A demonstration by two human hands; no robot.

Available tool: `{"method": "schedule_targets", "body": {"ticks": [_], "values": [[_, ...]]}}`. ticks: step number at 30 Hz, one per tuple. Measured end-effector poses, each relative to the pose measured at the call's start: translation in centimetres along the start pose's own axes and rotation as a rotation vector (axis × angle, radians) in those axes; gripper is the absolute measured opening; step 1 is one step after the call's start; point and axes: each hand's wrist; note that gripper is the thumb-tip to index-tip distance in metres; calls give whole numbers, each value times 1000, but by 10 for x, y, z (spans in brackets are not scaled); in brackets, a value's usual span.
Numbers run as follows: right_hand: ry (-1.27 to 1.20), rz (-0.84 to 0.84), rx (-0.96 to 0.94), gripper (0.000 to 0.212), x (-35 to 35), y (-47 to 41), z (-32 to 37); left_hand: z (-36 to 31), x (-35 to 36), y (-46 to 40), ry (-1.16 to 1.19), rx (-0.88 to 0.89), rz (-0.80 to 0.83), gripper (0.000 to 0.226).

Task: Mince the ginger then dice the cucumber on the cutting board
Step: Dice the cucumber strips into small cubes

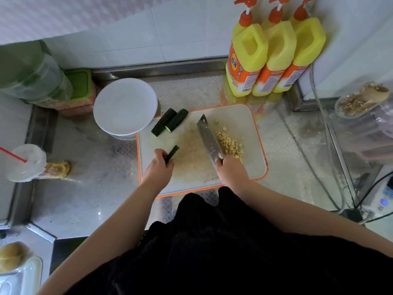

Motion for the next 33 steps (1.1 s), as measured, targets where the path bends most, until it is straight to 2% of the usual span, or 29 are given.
{"method": "schedule_targets", "body": {"ticks": [4,9,11,13,15,18,19,22,26,29,33], "values": [[116,-18,-43,41,0,5,-2,1,7,-4,-196,82,52,35],[178,-99,-116,34,-6,15,-10,8,17,-6,-654,193,63,37],[224,-158,-141,40,-9,23,-13,12,20,-6,-726,224,45,37],[307,-240,-198,40,-9,28,-18,18,23,-4,-684,247,20,45],[391,-302,-236,38,-9,31,-24,20,25,2,-523,284,-102,55],[420,-325,-255,36,-10,33,-30,11,26,7,-348,464,-515,42],[416,-327,-255,37,-11,34,-31,1,27,7,-362,530,-543,41],[421,-337,-255,38,-9,39,-32,-36,34,1,-577,634,-347,48],[464,-452,-325,41,-4,39,-37,-76,36,-11,-835,538,2,57],[468,-517,-332,45,-6,40,-42,-85,30,-25,-913,427,96,62],[439,-566,-290,46,-10,47,-50,-88,21,-36,-892,356,110,56]]}}
Point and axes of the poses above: each hand's wrist, its own y-axis away from the middle knuckle, its own x-axis out of the palm, z = x × y, and after that the axes turned 15 degrees about z, right-handed
